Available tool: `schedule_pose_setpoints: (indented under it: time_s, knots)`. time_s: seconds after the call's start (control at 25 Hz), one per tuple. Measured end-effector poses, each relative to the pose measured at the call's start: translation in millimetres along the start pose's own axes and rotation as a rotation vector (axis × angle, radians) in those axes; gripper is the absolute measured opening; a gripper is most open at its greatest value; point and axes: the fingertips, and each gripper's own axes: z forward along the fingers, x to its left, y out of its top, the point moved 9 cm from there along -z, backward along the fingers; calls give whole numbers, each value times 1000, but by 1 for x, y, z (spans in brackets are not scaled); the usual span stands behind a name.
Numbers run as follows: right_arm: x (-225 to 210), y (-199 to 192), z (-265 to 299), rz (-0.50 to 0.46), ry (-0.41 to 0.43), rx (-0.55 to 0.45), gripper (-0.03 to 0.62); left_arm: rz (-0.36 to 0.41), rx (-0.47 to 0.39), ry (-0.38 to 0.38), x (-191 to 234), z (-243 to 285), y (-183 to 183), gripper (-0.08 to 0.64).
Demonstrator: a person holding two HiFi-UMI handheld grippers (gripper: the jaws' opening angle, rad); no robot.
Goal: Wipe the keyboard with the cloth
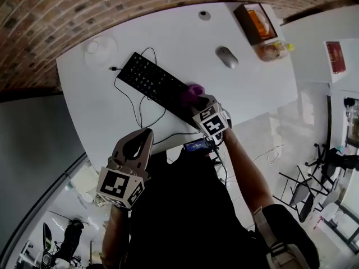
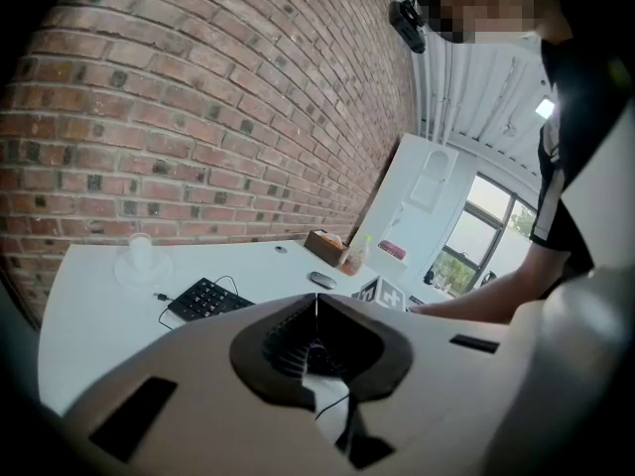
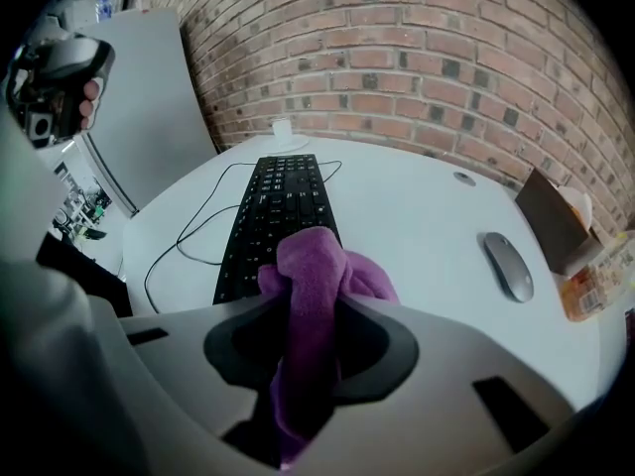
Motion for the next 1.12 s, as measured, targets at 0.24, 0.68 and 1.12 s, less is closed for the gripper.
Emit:
schedule_pose_setpoints:
  time_s: [0.24, 0.68, 1.12]
  knots:
    - [6, 23, 11, 5, -31, -13, 121, -5, 9, -9, 19, -12, 0, 14]
    - [16, 59, 34, -11, -45, -15, 123, -16, 15, -2, 53, -33, 0, 14]
    - [28, 110, 58, -53, -42, -34, 122, -49, 28, 19, 89, -51, -1, 14]
